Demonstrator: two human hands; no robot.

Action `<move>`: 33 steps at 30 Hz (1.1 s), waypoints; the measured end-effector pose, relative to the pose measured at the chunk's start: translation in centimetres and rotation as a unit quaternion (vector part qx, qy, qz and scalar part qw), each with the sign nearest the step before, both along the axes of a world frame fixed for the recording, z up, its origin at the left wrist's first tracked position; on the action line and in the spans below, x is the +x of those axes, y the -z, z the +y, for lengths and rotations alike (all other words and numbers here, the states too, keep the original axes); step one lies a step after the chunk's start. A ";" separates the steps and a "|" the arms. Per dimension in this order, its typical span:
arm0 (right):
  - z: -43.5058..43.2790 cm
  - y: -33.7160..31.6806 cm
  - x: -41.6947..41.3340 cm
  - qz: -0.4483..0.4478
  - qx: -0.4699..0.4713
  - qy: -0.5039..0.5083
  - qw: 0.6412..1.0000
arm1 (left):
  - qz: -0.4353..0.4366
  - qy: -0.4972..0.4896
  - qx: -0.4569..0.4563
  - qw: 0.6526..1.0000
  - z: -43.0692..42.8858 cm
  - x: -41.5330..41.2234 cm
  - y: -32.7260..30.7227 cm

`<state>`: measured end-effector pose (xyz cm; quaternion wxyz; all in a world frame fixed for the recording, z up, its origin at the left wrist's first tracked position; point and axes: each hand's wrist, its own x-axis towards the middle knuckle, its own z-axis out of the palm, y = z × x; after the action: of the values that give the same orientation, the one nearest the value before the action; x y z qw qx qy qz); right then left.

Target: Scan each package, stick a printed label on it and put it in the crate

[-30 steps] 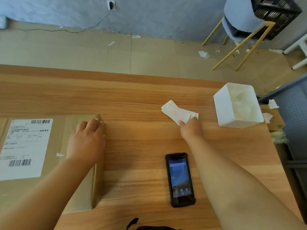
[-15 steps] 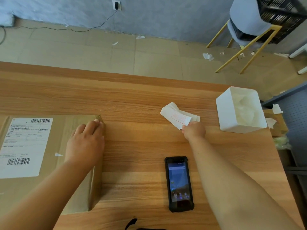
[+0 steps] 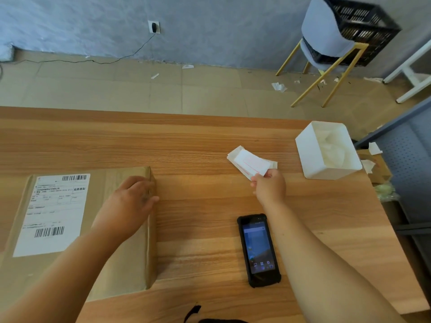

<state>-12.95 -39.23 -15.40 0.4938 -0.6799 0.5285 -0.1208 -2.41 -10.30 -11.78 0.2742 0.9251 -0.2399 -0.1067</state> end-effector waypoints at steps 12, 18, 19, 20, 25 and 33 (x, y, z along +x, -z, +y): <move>15.9 -4.9 -0.5 -0.118 0.161 -0.196 0.960 | 0.213 -0.079 -0.117 0.967 7.2 -1.3 -2.5; 21.5 -5.7 0.1 -0.131 0.165 -0.225 0.951 | 0.278 -0.115 -0.218 0.928 11.1 -1.0 -2.4; 22.2 -5.9 0.1 -0.133 0.165 -0.226 0.951 | 0.278 -0.115 -0.225 0.927 11.6 -0.9 -2.4; 22.8 -6.0 0.2 -0.136 0.166 -0.225 0.950 | 0.279 -0.116 -0.231 0.925 12.1 -0.8 -2.4; 24.8 -6.3 0.6 -0.146 0.165 -0.218 0.951 | 0.298 -0.109 -0.272 0.908 14.1 -0.5 -2.5; 26.0 -6.7 0.5 -0.145 0.158 -0.217 0.952 | 0.305 -0.095 -0.314 0.894 15.1 -0.5 -3.0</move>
<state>-12.49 -13.22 -8.68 0.6808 -0.6666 0.3028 -0.0226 -2.89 4.80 -8.75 0.6192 0.7312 -0.0759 -0.2761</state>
